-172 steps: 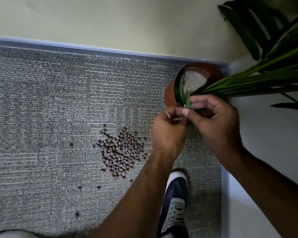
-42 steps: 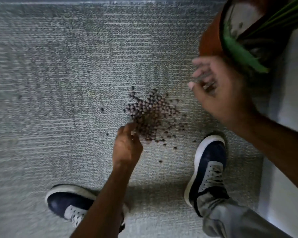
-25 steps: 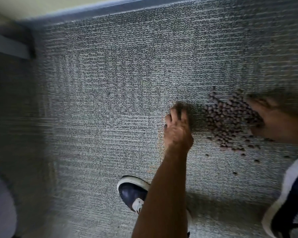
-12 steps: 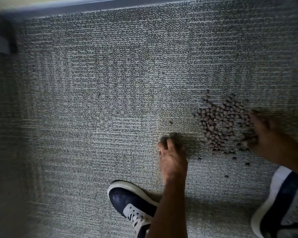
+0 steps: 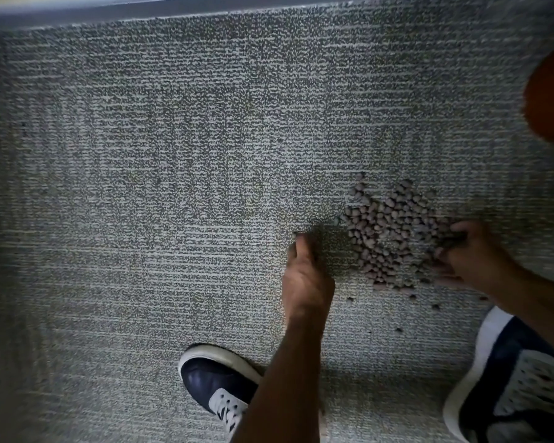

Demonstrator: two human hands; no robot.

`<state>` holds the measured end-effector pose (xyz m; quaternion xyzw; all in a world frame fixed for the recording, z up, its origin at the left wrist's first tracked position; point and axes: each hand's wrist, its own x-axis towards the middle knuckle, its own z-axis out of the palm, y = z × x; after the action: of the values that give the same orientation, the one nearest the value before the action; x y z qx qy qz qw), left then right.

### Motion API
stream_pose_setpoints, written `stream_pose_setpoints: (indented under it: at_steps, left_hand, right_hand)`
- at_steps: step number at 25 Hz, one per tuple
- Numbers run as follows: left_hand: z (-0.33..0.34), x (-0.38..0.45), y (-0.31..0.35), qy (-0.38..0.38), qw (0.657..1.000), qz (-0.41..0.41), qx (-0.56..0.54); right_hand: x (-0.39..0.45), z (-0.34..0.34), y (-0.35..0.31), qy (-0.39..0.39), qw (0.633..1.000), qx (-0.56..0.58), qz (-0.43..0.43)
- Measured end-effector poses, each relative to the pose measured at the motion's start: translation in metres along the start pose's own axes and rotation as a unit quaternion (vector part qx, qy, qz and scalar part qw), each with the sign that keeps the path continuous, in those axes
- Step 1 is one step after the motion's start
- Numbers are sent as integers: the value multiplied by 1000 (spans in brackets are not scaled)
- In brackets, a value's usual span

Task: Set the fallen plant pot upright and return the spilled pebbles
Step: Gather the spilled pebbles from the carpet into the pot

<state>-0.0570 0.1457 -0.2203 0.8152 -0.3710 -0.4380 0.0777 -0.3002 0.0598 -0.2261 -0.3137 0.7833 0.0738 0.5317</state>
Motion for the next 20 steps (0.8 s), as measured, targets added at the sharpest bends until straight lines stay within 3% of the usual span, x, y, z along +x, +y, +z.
stream_pose_setpoints:
  at_steps: [3, 7, 10, 15, 20]
  left_hand:
    - [-21, 31, 7, 2, 997, 48, 57]
    - [-39, 48, 12, -26, 998, 10, 56]
    - [-39, 45, 11, -29, 996, -21, 79]
    - [-33, 35, 1, 35, 996, 0, 88]
    - [-23, 18, 9, 21, 999, 19, 21]
  right_hand:
    - [-5, 13, 1, -50, 997, 39, 47]
    - [-16, 20, -3, -71, 989, 111, 73]
    - [-21, 25, -5, -77, 994, 77, 28]
    - [-17, 41, 7, -29, 989, -117, -80]
    - [-20, 49, 15, 12, 907, -371, -199]
